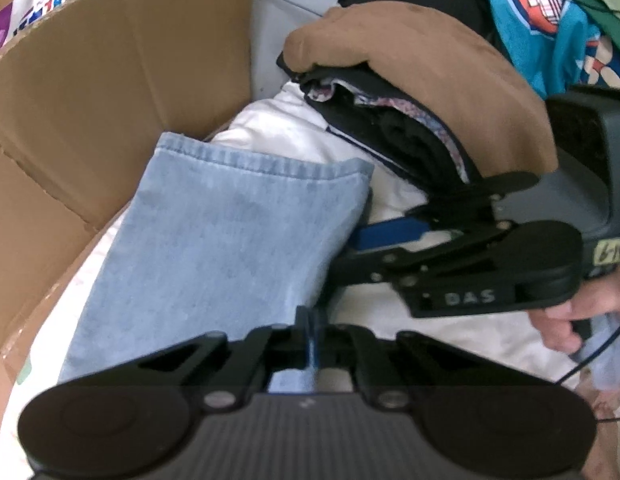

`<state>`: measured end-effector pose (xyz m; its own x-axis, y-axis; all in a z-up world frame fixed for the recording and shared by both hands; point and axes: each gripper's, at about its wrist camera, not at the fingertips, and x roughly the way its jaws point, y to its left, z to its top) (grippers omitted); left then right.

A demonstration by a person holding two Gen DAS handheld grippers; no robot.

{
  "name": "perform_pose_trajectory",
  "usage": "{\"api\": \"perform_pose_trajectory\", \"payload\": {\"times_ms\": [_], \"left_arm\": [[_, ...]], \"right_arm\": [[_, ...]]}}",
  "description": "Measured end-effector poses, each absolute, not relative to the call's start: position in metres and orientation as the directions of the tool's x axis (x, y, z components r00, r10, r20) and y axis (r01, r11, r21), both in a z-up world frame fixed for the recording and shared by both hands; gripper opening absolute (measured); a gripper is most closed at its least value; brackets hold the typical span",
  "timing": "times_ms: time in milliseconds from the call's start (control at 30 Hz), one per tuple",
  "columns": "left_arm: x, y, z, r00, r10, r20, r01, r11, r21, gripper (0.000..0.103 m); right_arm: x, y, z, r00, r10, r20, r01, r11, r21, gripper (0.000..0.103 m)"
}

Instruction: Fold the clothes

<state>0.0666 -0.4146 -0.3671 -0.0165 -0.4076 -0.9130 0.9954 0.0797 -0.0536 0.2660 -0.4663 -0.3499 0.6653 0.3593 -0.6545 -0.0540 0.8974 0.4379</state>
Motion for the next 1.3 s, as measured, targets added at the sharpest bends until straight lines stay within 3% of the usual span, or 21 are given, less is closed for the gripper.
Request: {"api": "perform_pose_trajectory", "payload": {"times_ms": [467,633,833,1000,1200,1267,1300], "left_arm": [[0.068,-0.420,-0.372,-0.079,-0.373,-0.925,0.985,0.113,-0.129,0.001],[0.064,-0.419,-0.396,-0.119,-0.363,-0.924,0.985,0.078,-0.157,0.001],[0.060,-0.404,-0.410,-0.117,-0.423,-0.898,0.984,0.072,-0.162,0.001],[0.064,-0.392,-0.417,-0.115,-0.488,-0.865,0.969,0.137,-0.206,0.002],[0.063,-0.355,-0.407,-0.092,-0.546,-0.833,0.944,0.219,-0.248,0.028],[0.066,-0.336,-0.401,-0.065,-0.554,-0.830,0.939,0.248,-0.240,0.053],[0.068,-0.326,-0.399,-0.044,-0.555,-0.831,0.936,0.268,-0.229,0.057]], "right_arm": [[0.266,-0.451,-0.376,0.604,0.355,-0.713,-0.180,0.933,0.312,0.040],[0.268,-0.449,-0.374,0.594,0.343,-0.727,-0.200,0.939,0.280,0.037],[0.277,-0.457,-0.369,0.598,0.287,-0.748,-0.126,0.956,0.266,0.028],[0.279,-0.448,-0.366,0.625,0.174,-0.761,-0.098,0.985,0.144,0.025],[0.281,-0.436,-0.361,0.628,0.014,-0.778,-0.054,0.998,-0.026,0.023],[0.277,-0.434,-0.359,0.632,-0.007,-0.775,-0.047,0.998,-0.047,0.025],[0.275,-0.434,-0.357,0.632,-0.012,-0.775,-0.040,0.998,-0.048,0.026]]}}
